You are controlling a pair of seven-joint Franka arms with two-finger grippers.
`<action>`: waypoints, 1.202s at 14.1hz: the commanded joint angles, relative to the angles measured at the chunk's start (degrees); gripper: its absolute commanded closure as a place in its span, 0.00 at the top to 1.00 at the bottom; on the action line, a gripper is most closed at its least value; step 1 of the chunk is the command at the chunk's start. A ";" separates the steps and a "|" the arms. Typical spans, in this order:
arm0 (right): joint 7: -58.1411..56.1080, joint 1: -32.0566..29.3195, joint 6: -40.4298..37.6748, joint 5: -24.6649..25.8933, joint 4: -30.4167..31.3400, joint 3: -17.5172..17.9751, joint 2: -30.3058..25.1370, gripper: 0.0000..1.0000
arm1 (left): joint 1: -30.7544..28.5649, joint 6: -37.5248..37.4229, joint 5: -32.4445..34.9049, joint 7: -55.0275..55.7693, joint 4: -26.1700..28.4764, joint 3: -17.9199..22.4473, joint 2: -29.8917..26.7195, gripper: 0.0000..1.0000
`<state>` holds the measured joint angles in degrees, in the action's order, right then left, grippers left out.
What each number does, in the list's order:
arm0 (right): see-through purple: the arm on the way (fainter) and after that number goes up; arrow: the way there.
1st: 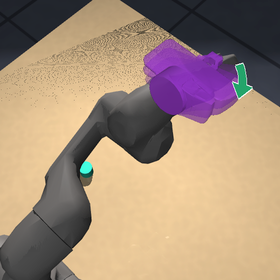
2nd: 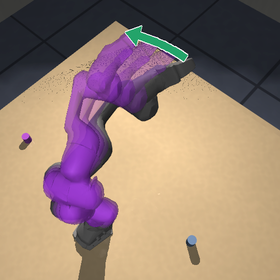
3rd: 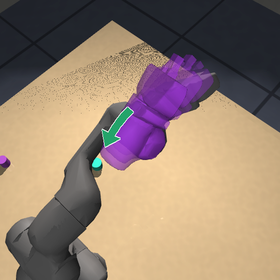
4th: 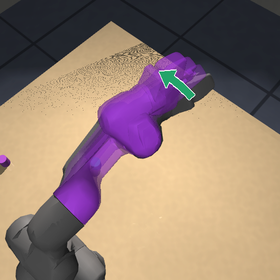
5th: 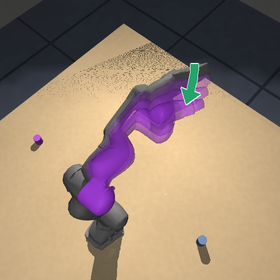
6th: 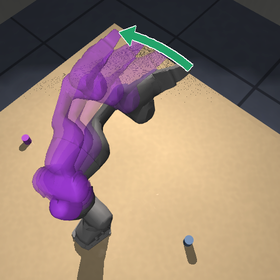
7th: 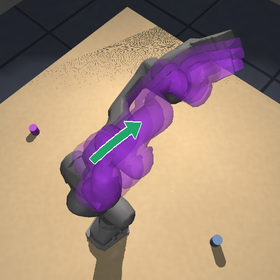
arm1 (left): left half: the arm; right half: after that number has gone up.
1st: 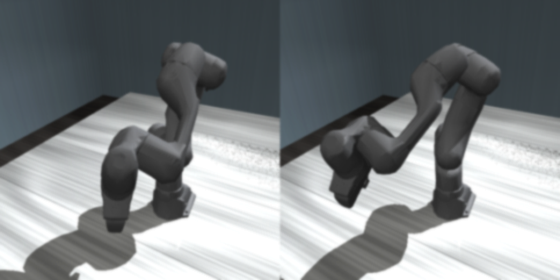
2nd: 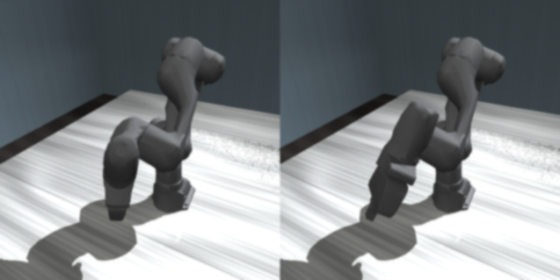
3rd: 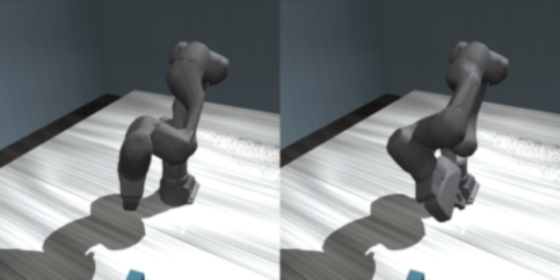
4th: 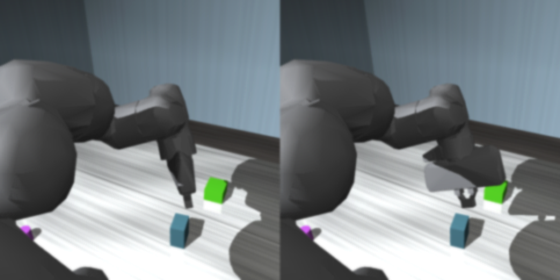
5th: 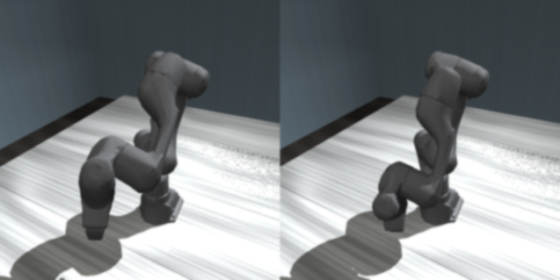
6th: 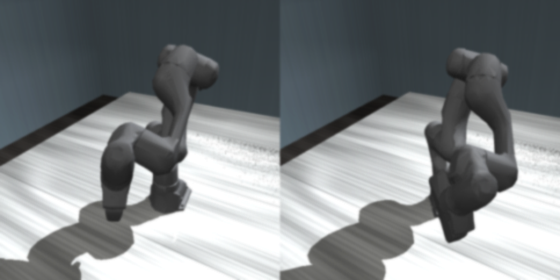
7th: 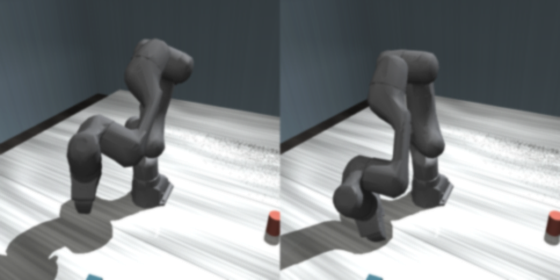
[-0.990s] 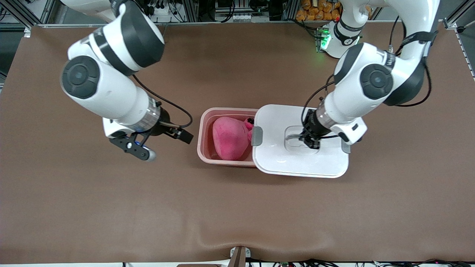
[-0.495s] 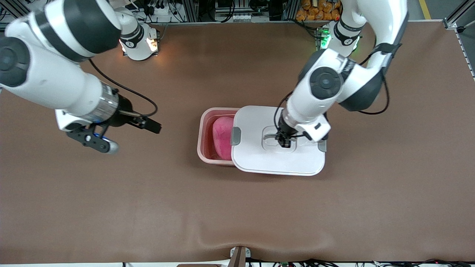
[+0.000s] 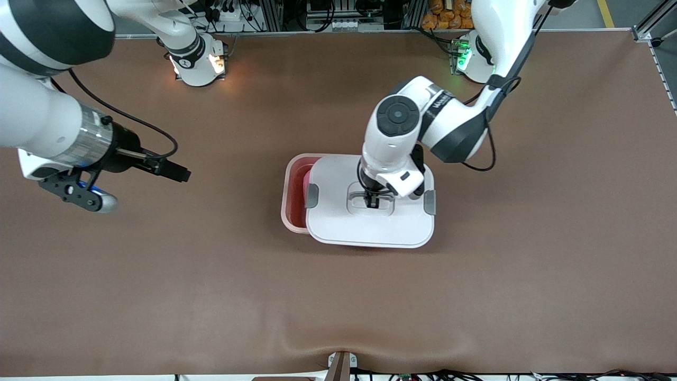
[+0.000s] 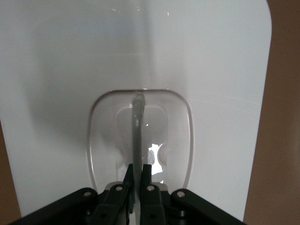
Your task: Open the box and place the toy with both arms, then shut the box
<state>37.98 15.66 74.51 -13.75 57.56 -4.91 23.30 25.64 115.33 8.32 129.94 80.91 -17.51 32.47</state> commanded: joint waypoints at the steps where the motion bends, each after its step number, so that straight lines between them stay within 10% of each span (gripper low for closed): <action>1: -3.59 -2.91 -1.74 -0.66 1.06 0.78 -2.20 1.00 | 2.91 0.51 2.13 3.38 -2.95 0.72 1.72 0.00; 13: -11.08 -13.20 -8.95 -0.49 0.97 0.78 -6.95 1.00 | 11.28 3.50 3.54 10.68 -4.89 6.35 5.32 0.00; 17: -11.43 -19.61 -12.88 -0.93 1.06 6.65 -8.09 1.00 | 12.06 3.50 3.54 11.91 -4.89 6.35 5.32 0.00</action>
<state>27.02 -0.28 63.84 -13.80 57.56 -2.15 16.98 36.02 119.07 10.53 139.91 77.93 -12.08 37.10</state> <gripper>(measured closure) 0.000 0.930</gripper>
